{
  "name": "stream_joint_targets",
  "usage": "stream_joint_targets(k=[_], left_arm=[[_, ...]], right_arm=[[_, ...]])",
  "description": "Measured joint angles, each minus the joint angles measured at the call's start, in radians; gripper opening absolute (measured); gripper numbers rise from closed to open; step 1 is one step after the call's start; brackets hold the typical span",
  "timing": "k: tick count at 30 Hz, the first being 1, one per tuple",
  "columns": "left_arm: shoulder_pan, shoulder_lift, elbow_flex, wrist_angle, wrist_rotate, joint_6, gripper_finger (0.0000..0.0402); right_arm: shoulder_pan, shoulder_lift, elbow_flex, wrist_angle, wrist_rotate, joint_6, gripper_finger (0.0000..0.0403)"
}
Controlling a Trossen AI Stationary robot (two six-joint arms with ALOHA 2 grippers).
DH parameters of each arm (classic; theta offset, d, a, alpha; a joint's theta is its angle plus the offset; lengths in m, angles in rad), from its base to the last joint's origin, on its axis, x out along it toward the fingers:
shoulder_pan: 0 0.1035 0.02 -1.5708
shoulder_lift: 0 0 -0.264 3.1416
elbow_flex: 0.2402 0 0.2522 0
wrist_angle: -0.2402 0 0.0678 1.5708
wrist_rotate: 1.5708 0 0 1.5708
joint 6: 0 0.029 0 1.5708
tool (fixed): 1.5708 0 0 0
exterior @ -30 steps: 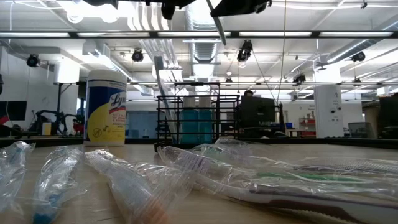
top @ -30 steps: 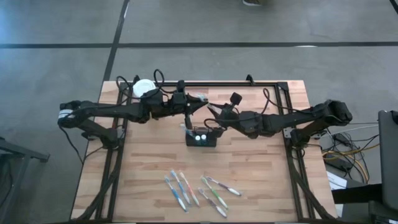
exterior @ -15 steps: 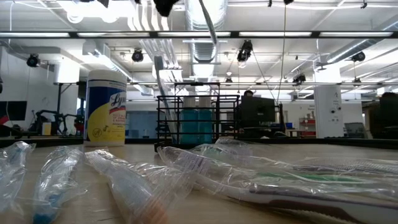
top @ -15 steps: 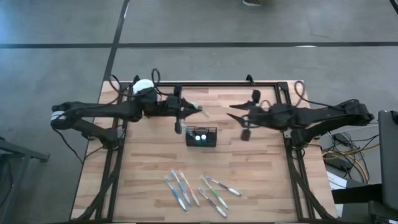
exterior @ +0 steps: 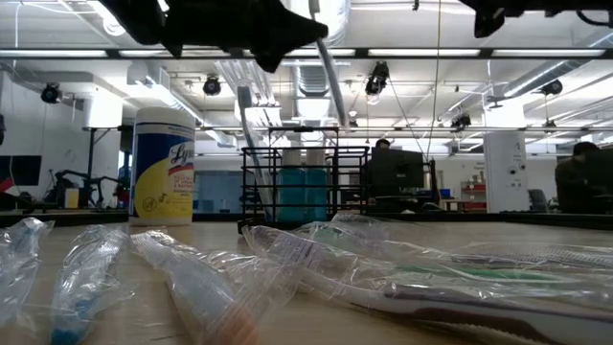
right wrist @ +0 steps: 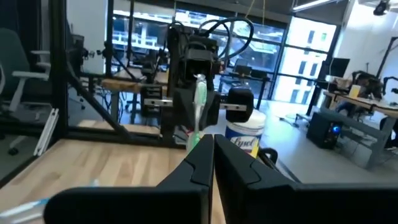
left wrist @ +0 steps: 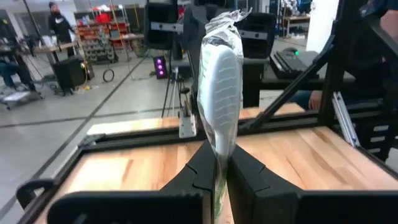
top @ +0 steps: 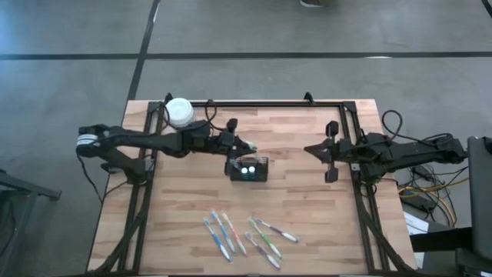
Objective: Pick & Place toothbrushing station
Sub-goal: Put the right green toothbrush into the wire organizer
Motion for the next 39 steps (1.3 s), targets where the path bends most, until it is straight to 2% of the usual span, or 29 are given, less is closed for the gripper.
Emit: stream_joint_targets(k=[7, 18, 30, 32, 39], left_arm=[[0.002, 0.106, 0.01, 0.018, -0.015, 0.024, 0.0019], [0.004, 0.297, 0.078, 0.029, -0.044, 0.087, 0.0019], [0.004, 0.345, 0.078, 0.031, -0.052, 0.1, 0.002], [0.004, 0.345, 0.079, 0.021, -0.052, 0.095, 0.0034], [0.004, 0.345, 0.081, 0.001, -0.051, 0.093, 0.0127]], right_arm=[[-0.005, -0.079, -0.102, 0.036, -0.002, 0.028, 0.0008], [-0.006, -0.085, -0.15, 0.061, 0.0, 0.054, 0.0008], [-0.008, -0.083, -0.138, 0.061, 0.001, 0.051, 0.0008], [-0.008, -0.083, -0.138, 0.061, 0.001, 0.051, 0.0008], [-0.008, -0.083, -0.137, 0.062, 0.001, 0.052, 0.0008]])
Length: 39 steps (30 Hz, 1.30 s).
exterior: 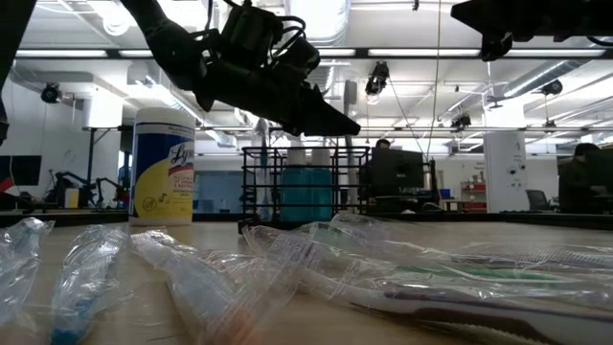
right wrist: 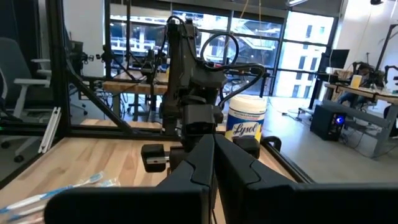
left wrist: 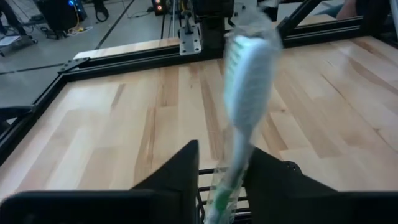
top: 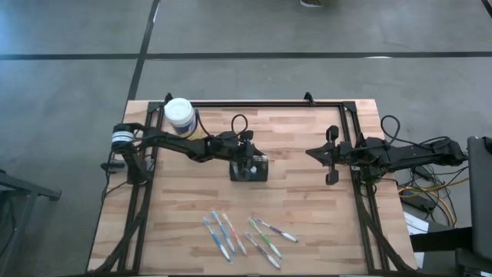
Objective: Pick & Place toothbrushing station
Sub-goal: Put the right green toothbrush into the wire organizer, then put the left blue toothbrush into the wire organizer
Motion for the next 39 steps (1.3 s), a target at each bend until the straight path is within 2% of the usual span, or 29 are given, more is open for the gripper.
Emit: stream_joint_targets(k=[8, 13, 21, 27, 30, 33, 36, 39], left_arm=[[0.0, -0.012, 0.016, -0.015, 0.01, -0.014, 0.0216], [0.0, -0.033, 0.041, -0.062, 0.01, -0.007, 0.0252], [0.0, -0.139, 0.09, -0.191, -0.019, 0.063, 0.0266], [0.0, -0.37, 0.143, -0.447, -0.11, 0.133, 0.0266], [-0.001, -0.512, 0.168, -0.582, -0.112, 0.134, 0.026], [-0.001, -0.65, 0.17, -0.701, -0.111, 0.126, 0.0236], [-0.004, -0.77, 0.155, -0.809, -0.108, 0.112, 0.0181], [-0.016, -0.874, 0.099, -0.843, -0.103, 0.075, 0.0103]], right_arm=[[0.0, 0.0, 0.0, 0.0, 0.0, 0.002, 0.0008], [0.0, 0.0, 0.0, 0.0, 0.0, 0.002, 0.0008], [0.0, 0.0, 0.0, -0.006, 0.0, 0.0, 0.0008], [0.0, 0.0, 0.0, -0.008, 0.0, 0.003, 0.0008], [0.0, 0.0, 0.0, -0.009, -0.001, 0.007, 0.0008], [0.0, 0.0, 0.0, -0.008, -0.001, 0.018, 0.0008], [0.0, -0.001, 0.0, -0.008, -0.001, 0.022, 0.0008], [0.0, -0.001, 0.0, -0.008, -0.002, 0.022, 0.0008]])
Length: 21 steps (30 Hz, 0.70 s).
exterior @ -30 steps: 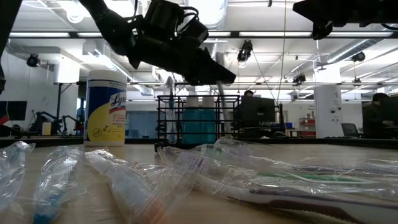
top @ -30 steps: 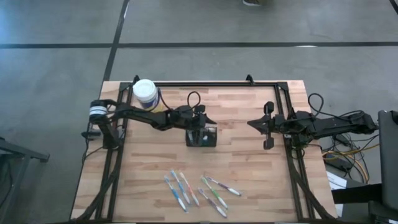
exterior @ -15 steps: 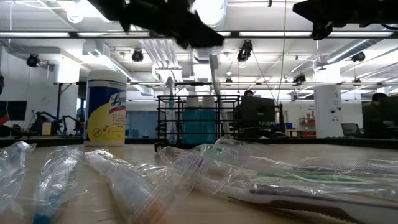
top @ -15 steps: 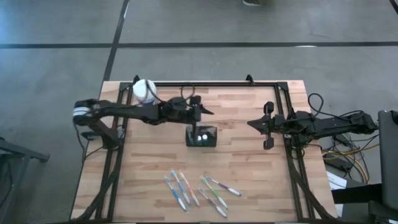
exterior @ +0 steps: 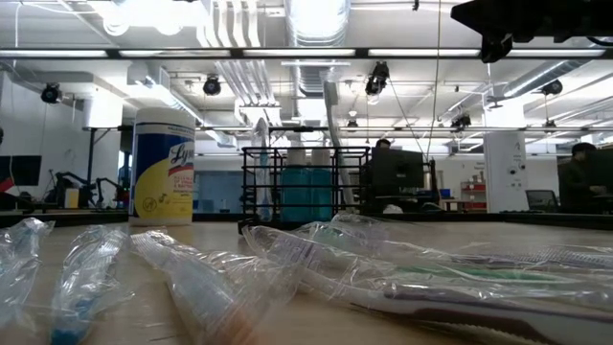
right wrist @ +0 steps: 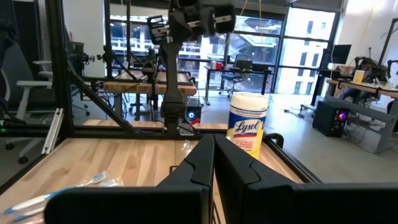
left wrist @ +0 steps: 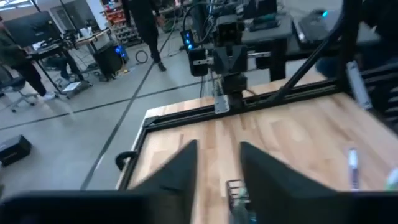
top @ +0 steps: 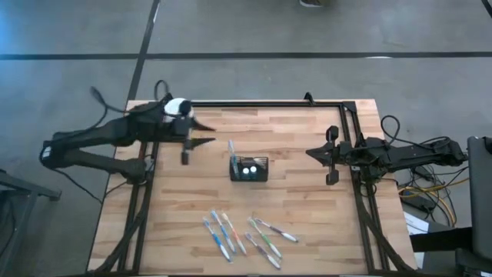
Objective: Pick & Place toothbrushing station
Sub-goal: Put the left blue toothbrush into the wire organizer
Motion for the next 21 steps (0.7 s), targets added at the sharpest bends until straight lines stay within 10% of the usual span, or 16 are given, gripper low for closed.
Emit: stream_joint_targets(k=[4, 21], left_arm=[[-0.022, -0.126, -0.133, 0.031, 0.066, -0.045, 0.0013], [-0.106, -0.465, -0.782, 0.456, 0.137, -0.266, 0.0003]], right_arm=[[0.0, 0.0, 0.0, 0.0, -0.001, 0.0, 0.0008], [0.0, 0.002, 0.0, -0.001, -0.001, 0.026, 0.0008]])
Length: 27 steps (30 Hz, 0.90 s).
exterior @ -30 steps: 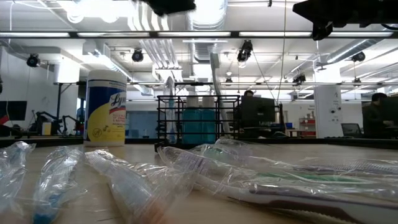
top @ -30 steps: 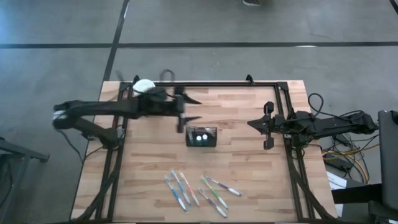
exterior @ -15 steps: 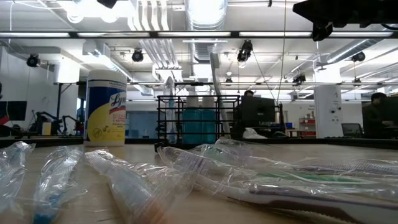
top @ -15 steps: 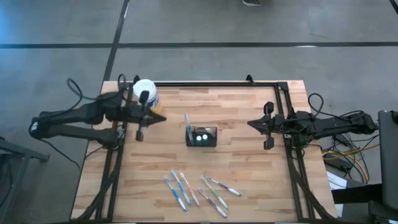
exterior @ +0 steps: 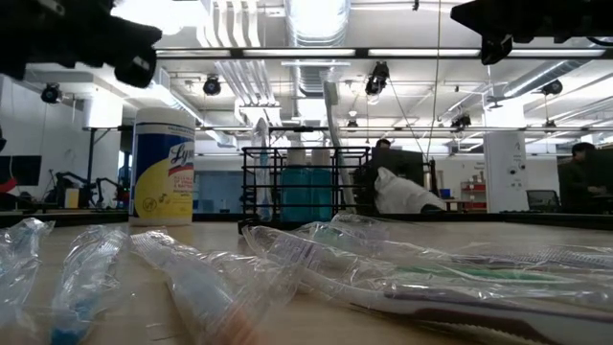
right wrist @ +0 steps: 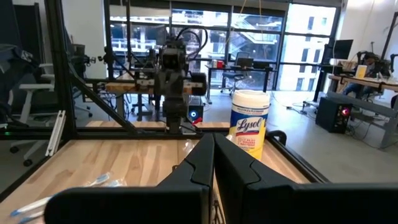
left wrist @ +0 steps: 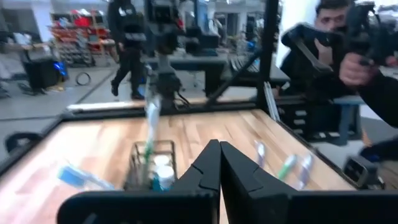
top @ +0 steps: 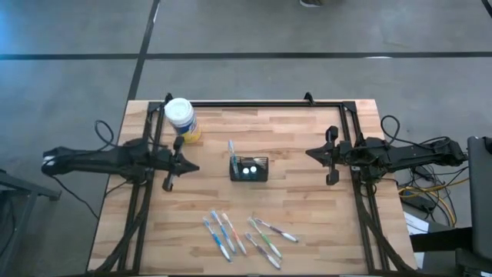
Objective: Pick & Place toothbrushing station
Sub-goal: Put the left blue toothbrush into the wire organizer
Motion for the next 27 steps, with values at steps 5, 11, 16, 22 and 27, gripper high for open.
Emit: stream_joint_targets(k=[5, 11, 16, 22, 27], left_arm=[[-0.053, 0.011, -0.027, -0.001, -0.002, 0.0, 0.0002], [-0.132, 0.049, -0.013, -0.031, 0.026, -0.024, 0.0006], [-0.254, 0.157, 0.053, -0.14, 0.013, -0.068, 0.0005], [-0.449, 0.389, 0.243, -0.366, -0.205, -0.088, 0.0019], [-0.558, 0.624, 0.431, -0.553, -0.304, -0.106, 0.0066]], right_arm=[[0.0, 0.0, 0.0, 0.0, 0.001, 0.0, 0.0008], [0.0, 0.0, -0.002, 0.0, 0.002, 0.006, 0.0008], [0.0, 0.0, -0.002, 0.0, 0.007, 0.007, 0.0008], [0.0, 0.0, -0.002, 0.0, 0.008, 0.007, 0.0008], [0.0, 0.0, -0.003, 0.0, 0.008, 0.024, 0.0008]])
